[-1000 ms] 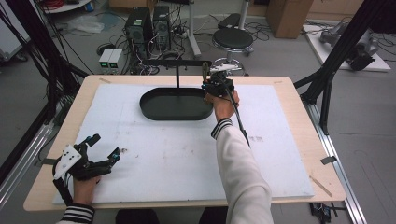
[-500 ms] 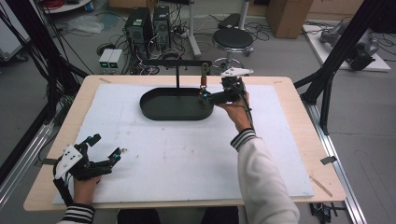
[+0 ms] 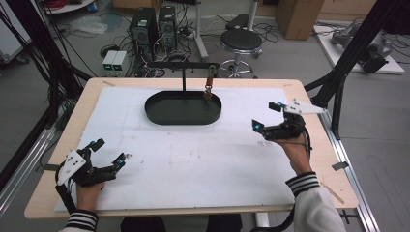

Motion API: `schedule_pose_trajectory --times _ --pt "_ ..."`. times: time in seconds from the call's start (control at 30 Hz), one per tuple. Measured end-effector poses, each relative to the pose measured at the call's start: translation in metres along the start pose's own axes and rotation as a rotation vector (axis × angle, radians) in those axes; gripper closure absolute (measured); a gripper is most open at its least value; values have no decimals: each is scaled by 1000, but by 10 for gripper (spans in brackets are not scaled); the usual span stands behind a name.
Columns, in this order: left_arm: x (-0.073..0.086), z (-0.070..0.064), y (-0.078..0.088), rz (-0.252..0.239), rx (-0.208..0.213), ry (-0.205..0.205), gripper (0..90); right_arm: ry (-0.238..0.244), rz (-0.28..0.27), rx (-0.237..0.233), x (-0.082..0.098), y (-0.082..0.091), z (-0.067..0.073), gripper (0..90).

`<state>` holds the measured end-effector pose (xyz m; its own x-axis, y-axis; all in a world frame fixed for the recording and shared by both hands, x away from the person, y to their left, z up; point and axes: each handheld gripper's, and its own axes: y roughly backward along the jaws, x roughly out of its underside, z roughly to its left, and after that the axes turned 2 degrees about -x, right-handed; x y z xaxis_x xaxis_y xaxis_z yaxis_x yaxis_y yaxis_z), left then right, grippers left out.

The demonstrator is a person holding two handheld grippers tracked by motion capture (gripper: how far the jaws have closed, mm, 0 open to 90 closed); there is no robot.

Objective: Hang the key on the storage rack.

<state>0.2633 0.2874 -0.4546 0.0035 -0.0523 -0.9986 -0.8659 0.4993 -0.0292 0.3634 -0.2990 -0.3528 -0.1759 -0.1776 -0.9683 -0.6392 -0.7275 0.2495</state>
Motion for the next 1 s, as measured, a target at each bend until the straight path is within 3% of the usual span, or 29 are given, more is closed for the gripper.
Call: schedule_pose_trajectory --times 0.07,0.23,0.33,0.53,0.9,1.0 --pt "0 0 0 1 0 0 49 -13 -23 4 19 13 2 4" --pt "0 0 0 -1 -1 -9 49 -66 -81 15 56 25 5 4" --pt "0 0 0 -2 -1 -9 49 -58 -128 48 77 30 10 4" --pt "0 0 0 -3 -1 -8 49 -99 -182 75 97 37 11 4" --pt "0 0 1 -10 -2 -9 49 -67 -203 92 112 38 18 4" --pt "0 -1 1 -10 -1 -15 49 -32 -206 117 112 37 21 4"
